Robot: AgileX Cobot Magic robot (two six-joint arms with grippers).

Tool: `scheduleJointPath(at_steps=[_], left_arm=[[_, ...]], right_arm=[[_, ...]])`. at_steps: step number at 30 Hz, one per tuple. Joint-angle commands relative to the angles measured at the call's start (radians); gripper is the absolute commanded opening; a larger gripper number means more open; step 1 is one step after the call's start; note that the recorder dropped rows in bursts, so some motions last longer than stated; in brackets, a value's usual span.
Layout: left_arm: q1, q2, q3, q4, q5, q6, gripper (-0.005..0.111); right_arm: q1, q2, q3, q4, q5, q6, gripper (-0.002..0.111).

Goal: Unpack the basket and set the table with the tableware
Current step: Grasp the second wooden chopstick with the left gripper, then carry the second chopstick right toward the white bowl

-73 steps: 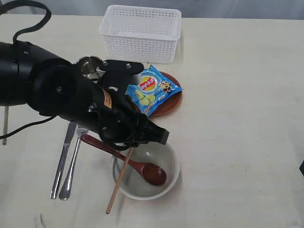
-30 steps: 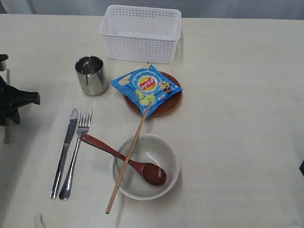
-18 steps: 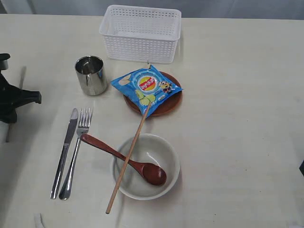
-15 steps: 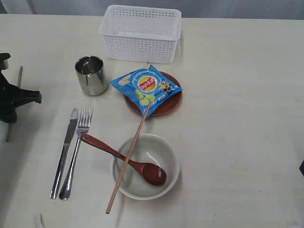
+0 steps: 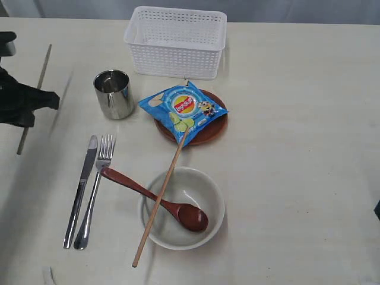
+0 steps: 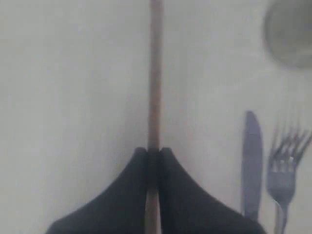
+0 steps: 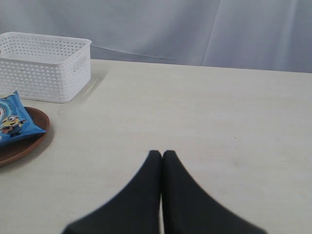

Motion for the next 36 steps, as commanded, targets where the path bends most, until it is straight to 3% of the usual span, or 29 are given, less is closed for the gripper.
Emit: scheduleJointPath(at_steps=[1,16,20,36], left_arm=[[-0.138,-0.075,0.006,-0.016,0.066,0.01,0.0],[-0.506,-0.125,-0.047,-0.142,0.237,-0.019,0.0],[-0.584,-0.125,-0.056,-0.239,0.235,-0.019,0.0],[-0.867,-0.125,-0.046,-0.251,0.15,-0.308,0.0]], right_arm=[[-0.002,-0.004,0.003,0.0,-0.002,-0.003,0.0],[-0.002,-0.004,0.003,0.0,-0.002,-0.003,0.0],[-0.002,-0.004,0.003,0.0,-0.002,-0.003,0.0],[-0.002,-0.004,0.003,0.0,-0.002,-0.003,0.0]])
